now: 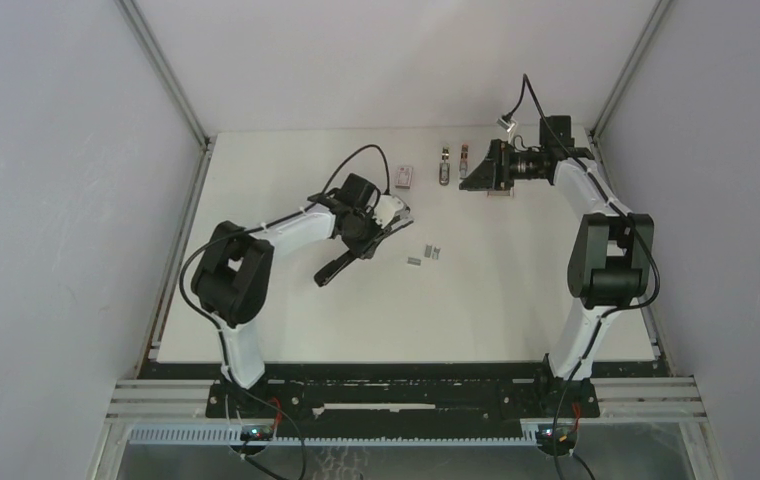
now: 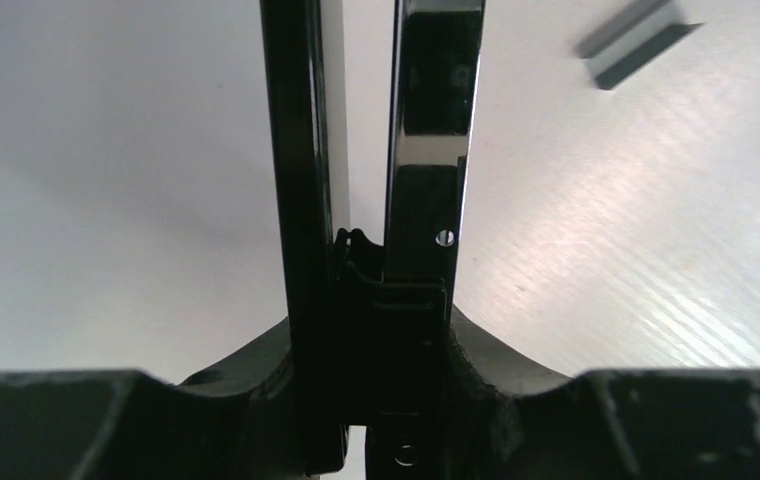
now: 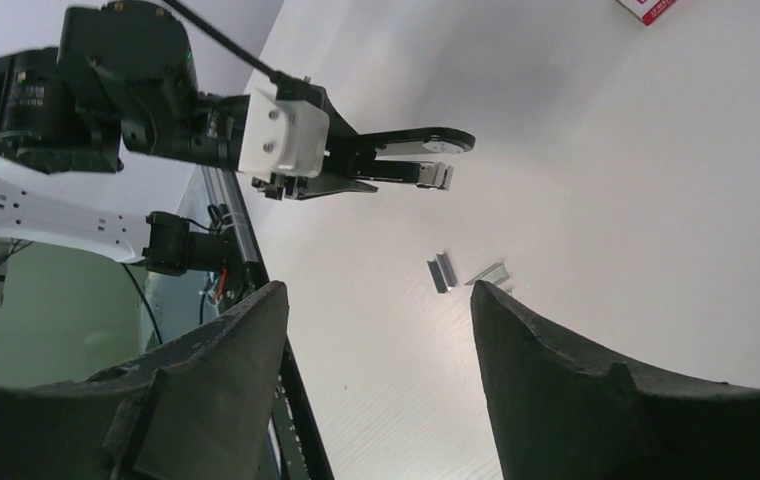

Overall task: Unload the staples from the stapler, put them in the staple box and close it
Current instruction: Place the stapler at the center of the board.

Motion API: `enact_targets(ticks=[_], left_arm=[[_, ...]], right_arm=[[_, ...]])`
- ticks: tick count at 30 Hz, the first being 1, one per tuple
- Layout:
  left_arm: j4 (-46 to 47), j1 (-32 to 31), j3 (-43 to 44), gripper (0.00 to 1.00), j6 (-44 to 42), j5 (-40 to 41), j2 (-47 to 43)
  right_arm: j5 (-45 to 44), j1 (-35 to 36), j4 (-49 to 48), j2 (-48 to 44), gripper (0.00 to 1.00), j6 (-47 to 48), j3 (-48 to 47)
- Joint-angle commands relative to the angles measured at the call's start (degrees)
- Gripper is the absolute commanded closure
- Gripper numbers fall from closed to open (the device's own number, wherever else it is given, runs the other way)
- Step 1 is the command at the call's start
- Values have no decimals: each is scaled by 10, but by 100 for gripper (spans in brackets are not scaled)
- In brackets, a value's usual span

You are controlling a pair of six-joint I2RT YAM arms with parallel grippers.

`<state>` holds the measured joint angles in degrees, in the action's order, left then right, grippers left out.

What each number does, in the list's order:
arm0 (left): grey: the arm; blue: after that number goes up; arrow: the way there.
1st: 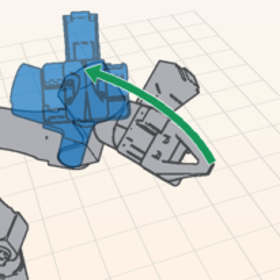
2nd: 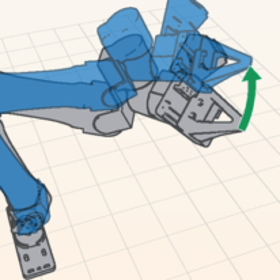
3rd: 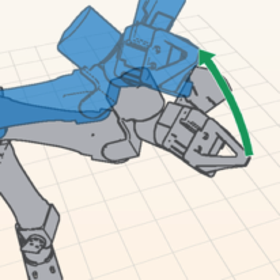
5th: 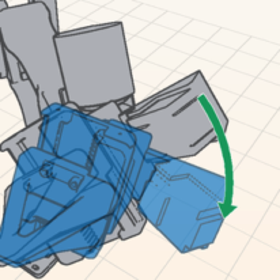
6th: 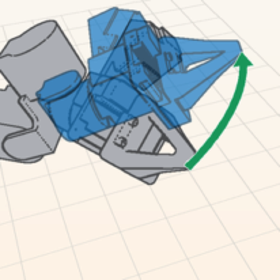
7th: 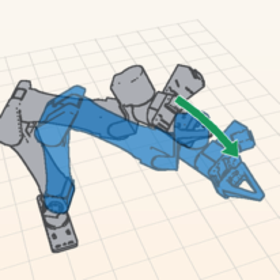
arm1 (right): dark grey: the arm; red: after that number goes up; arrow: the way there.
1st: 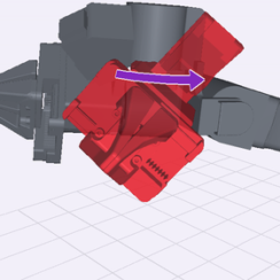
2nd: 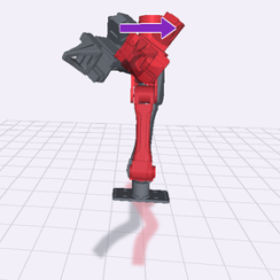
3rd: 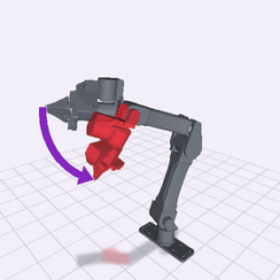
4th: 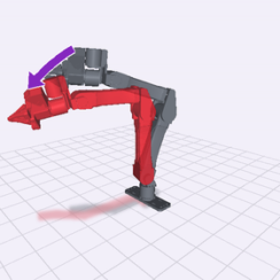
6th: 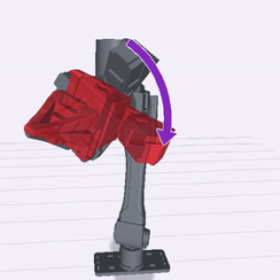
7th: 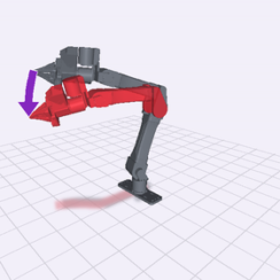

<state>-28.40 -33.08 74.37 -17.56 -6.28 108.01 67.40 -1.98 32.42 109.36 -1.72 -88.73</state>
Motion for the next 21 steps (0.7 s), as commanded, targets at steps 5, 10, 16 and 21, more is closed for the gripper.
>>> enact_targets(ticks=[5, 10, 16, 21], left_arm=[[-45, 49, 79, 100, 47, -245, 1], [-64, 79, 89, 100, 51, -324, 18], [-123, 89, 117, 100, 27, -442, 51], [-164, 91, 131, 100, -3, -500, 63]], right_arm=[[14, 26, 4, -64, 27, 86, 11], [-16, 52, 2, -96, 22, 155, 34], [-39, 98, 2, -153, 22, 316, 89], [-107, 155, 6, -199, 22, 441, 120]])
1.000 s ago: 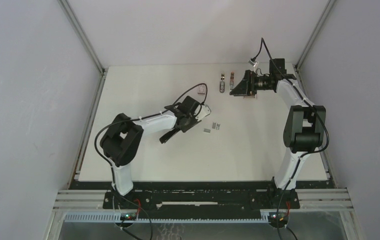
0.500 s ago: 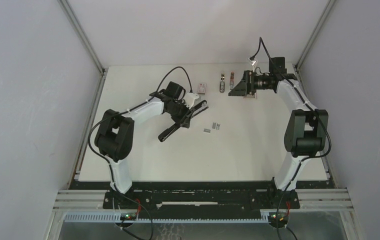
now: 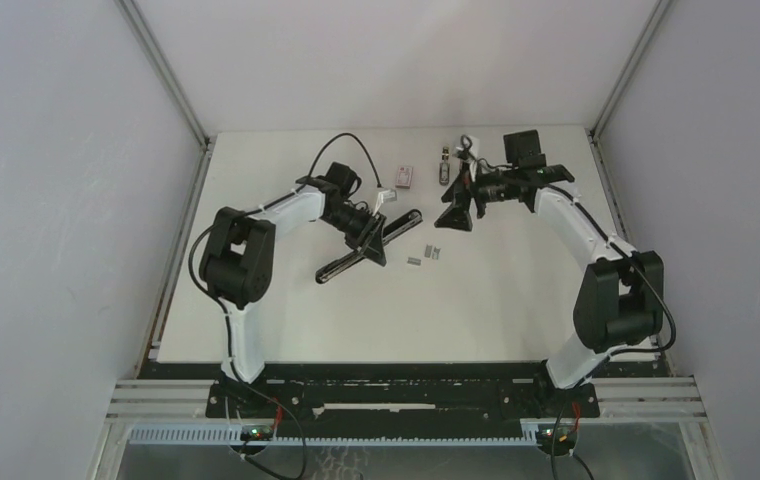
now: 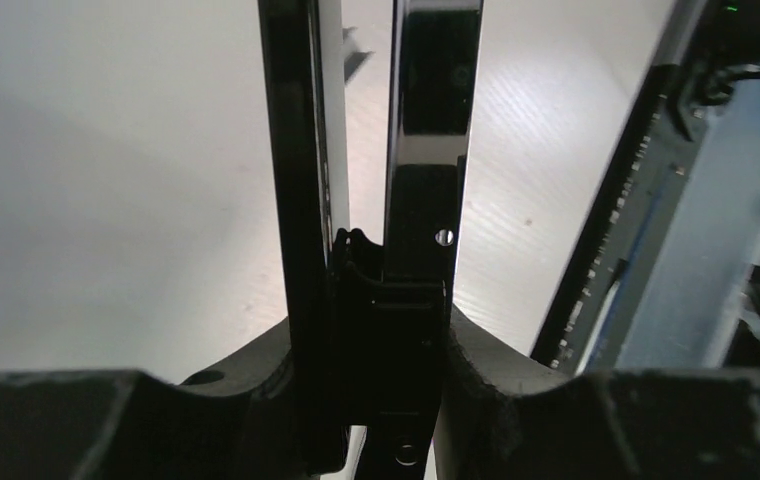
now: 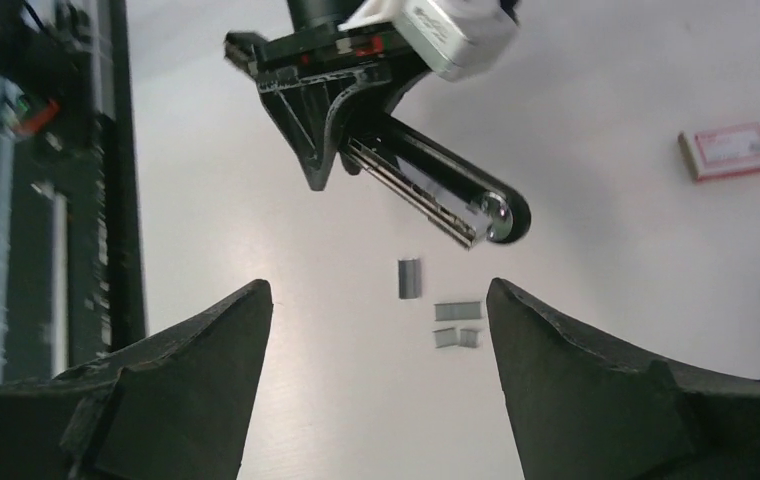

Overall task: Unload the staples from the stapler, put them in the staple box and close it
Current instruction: Place the stapler at the center of the board.

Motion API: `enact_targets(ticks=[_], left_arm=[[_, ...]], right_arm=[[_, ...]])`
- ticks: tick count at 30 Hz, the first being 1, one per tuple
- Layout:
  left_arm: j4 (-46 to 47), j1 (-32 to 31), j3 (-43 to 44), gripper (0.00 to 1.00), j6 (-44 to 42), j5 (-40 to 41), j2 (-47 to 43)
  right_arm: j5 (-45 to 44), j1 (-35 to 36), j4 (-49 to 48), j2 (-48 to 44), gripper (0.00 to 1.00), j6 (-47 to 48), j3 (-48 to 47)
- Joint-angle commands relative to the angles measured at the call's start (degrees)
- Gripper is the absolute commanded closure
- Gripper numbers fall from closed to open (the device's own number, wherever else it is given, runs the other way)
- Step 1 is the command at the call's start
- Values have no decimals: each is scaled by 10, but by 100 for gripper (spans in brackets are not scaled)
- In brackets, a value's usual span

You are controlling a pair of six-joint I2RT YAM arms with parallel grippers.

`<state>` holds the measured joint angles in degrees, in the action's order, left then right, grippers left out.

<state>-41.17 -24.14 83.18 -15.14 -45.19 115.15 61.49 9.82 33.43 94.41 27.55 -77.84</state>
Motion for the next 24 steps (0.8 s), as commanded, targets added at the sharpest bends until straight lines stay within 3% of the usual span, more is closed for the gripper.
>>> enact_targets(ticks=[1, 9, 24], left_arm=[[-40, 1, 44, 100, -29, -119, -7], [-119, 2, 69, 100, -89, -165, 6], [-231, -7, 109, 100, -176, -193, 49]], right_arm=[[-64, 52, -7, -56, 22, 175, 20], [-269, 175, -62, -81, 22, 328, 77], [-436, 291, -169, -70, 36, 382, 157]])
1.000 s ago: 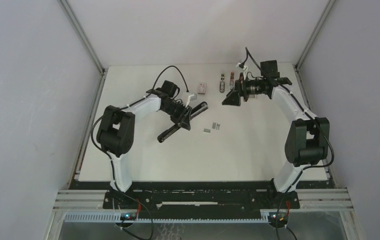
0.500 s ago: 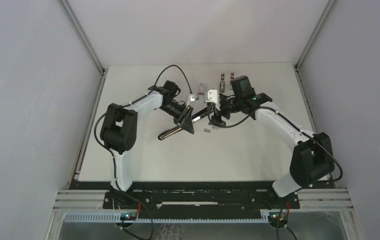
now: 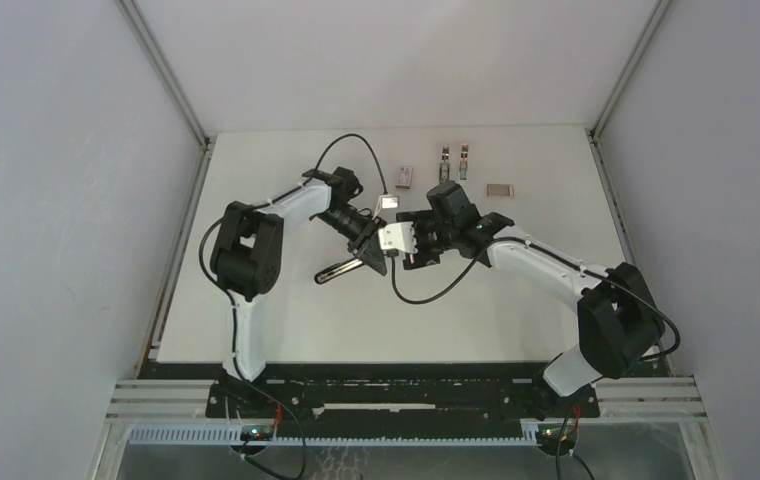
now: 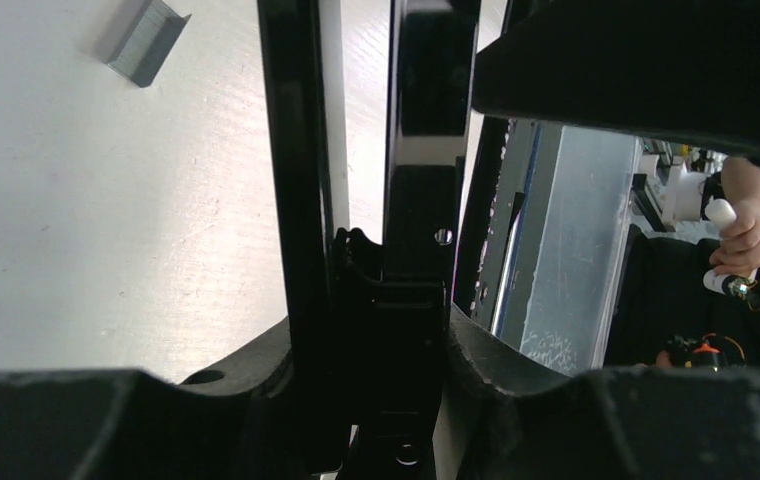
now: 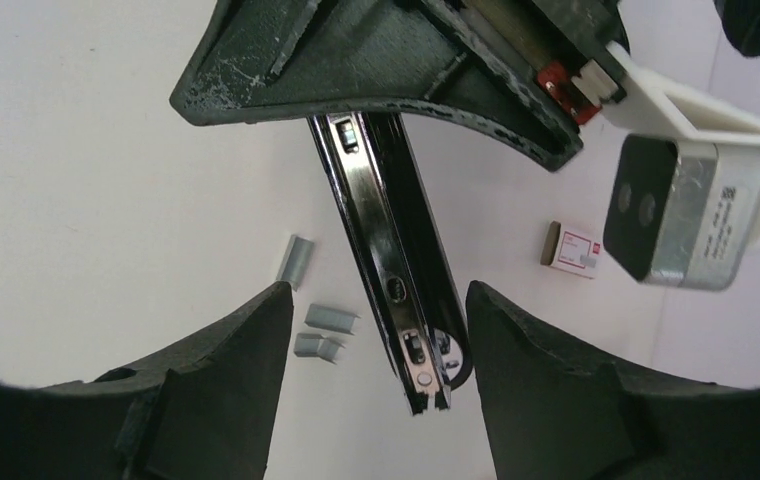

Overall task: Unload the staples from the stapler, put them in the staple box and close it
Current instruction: Place the stapler at the center of the board.

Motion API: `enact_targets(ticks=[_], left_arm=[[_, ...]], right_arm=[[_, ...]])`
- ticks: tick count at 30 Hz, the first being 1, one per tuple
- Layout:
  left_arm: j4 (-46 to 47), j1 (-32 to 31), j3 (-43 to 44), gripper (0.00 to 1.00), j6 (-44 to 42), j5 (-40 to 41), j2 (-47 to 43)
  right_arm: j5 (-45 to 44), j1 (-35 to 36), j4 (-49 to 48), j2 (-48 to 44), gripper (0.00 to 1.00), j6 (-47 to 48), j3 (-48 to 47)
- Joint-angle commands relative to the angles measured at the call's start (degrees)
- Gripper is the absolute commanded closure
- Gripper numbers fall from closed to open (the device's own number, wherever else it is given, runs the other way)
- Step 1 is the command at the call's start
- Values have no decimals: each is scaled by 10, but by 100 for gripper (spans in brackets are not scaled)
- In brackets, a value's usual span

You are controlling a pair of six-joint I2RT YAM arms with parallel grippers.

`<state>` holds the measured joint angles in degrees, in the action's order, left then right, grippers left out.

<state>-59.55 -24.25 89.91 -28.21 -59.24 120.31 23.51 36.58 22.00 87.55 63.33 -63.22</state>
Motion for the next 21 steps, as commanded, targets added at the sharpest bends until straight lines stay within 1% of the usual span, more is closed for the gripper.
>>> enact_targets(ticks=[1, 3, 6, 8, 19, 21], left_arm=[[-54, -6, 45, 100, -50, -53, 1], [-65, -8, 50, 100, -58, -56, 5], [-69, -9, 53, 100, -60, -60, 10], [-71, -9, 53, 100, -61, -61, 11], [-118, -22, 68, 100, -108, -68, 20], [-127, -26, 71, 100, -116, -69, 23]], right_arm=[[-64, 29, -59, 0, 37, 26, 13], [-70, 37, -57, 2, 41, 29, 14], [-72, 47, -50, 5, 51, 35, 14], [-75, 50, -49, 8, 55, 36, 14], [-96, 70, -70, 24, 53, 37, 25], [-96, 76, -68, 26, 50, 39, 25]])
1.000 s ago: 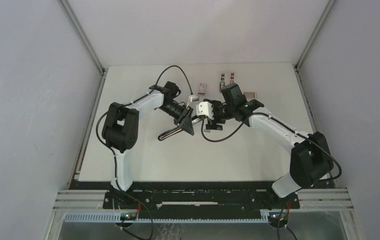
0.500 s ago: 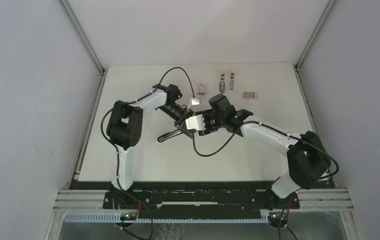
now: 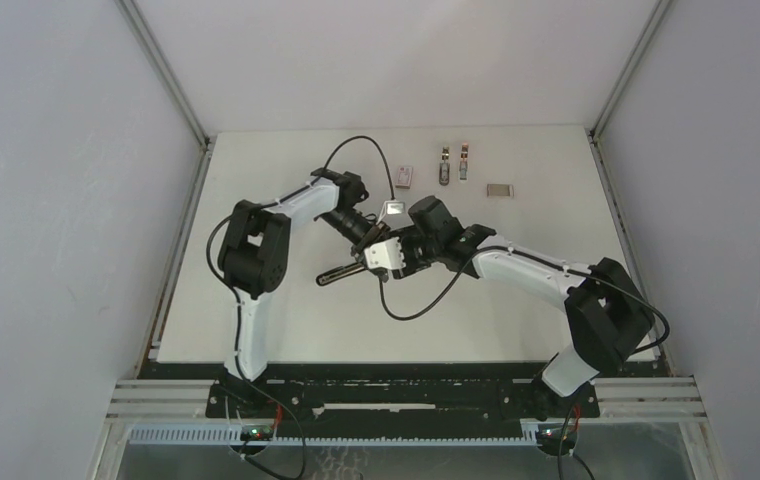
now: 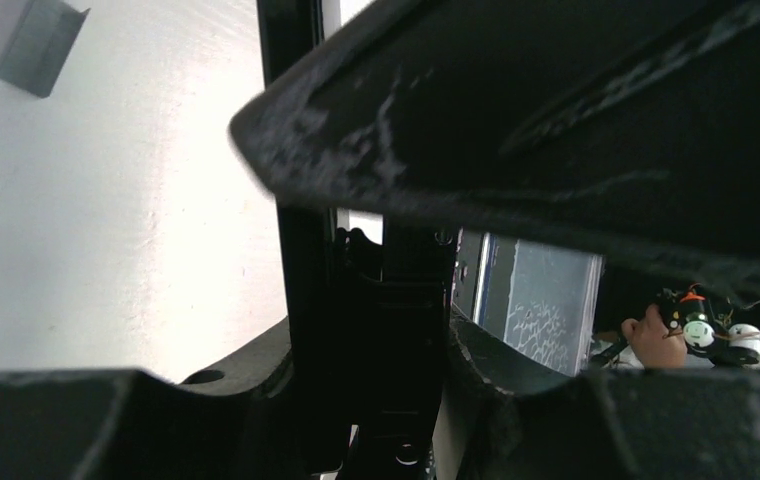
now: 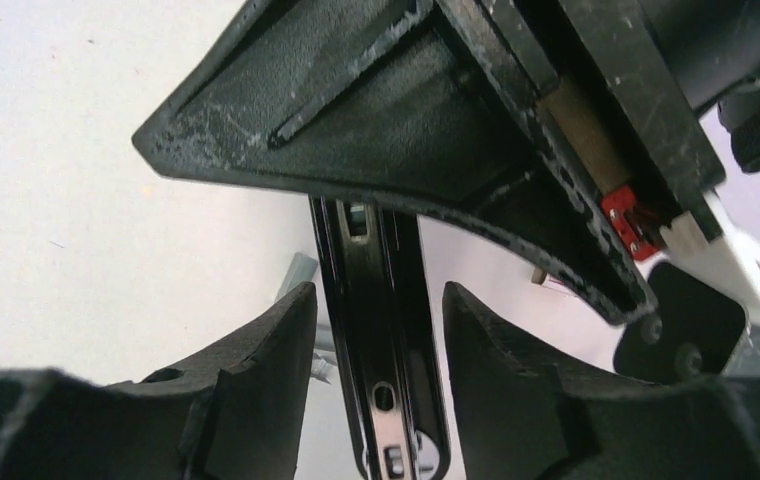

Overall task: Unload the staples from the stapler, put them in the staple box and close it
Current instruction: Place the stapler at the center of the board.

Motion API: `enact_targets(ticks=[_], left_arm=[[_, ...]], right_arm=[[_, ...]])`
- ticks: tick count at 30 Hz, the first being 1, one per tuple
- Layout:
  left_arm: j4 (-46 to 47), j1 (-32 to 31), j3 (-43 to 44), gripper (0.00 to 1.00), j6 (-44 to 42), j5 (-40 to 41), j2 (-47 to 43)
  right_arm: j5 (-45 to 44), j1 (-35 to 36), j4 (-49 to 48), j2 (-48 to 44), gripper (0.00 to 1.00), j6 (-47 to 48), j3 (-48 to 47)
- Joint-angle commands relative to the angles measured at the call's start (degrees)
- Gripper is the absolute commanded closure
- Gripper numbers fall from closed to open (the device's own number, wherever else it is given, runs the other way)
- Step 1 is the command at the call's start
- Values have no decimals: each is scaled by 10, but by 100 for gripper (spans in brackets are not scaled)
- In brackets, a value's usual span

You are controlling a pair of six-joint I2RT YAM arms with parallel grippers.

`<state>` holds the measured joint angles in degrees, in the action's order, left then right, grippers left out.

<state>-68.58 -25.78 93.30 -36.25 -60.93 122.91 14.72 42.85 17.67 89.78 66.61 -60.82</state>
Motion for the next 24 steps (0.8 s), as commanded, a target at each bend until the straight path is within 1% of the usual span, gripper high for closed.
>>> enact_targets(ticks=[1, 3, 5, 8, 11, 16, 17, 20, 24], left_arm=[[-42, -12, 39, 100, -41, -52, -2], [-53, -14, 43, 100, -51, -52, 1], [-60, -15, 45, 100, -57, -52, 1], [-66, -15, 45, 100, -62, -51, 2], [-71, -15, 46, 100, -68, -52, 3], [-73, -15, 49, 100, -68, -52, 8], [-72, -14, 50, 98, -68, -52, 9], [-73, -10, 53, 79, -67, -54, 8], [-72, 1, 55, 51, -67, -52, 2]], right_arm=[[-8, 15, -25, 5, 48, 7, 1], [-15, 21, -32, 8, 43, 8, 5], [-22, 24, -37, 11, 43, 7, 6], [-25, 26, -39, 14, 45, 5, 6], [-24, 27, -39, 14, 51, 3, 6], [-23, 30, -35, 12, 79, 4, 6], [-26, 31, -36, 12, 82, 4, 6], [-30, 32, -38, 12, 92, 0, 6], [-29, 31, -41, 8, 99, -11, 5]])
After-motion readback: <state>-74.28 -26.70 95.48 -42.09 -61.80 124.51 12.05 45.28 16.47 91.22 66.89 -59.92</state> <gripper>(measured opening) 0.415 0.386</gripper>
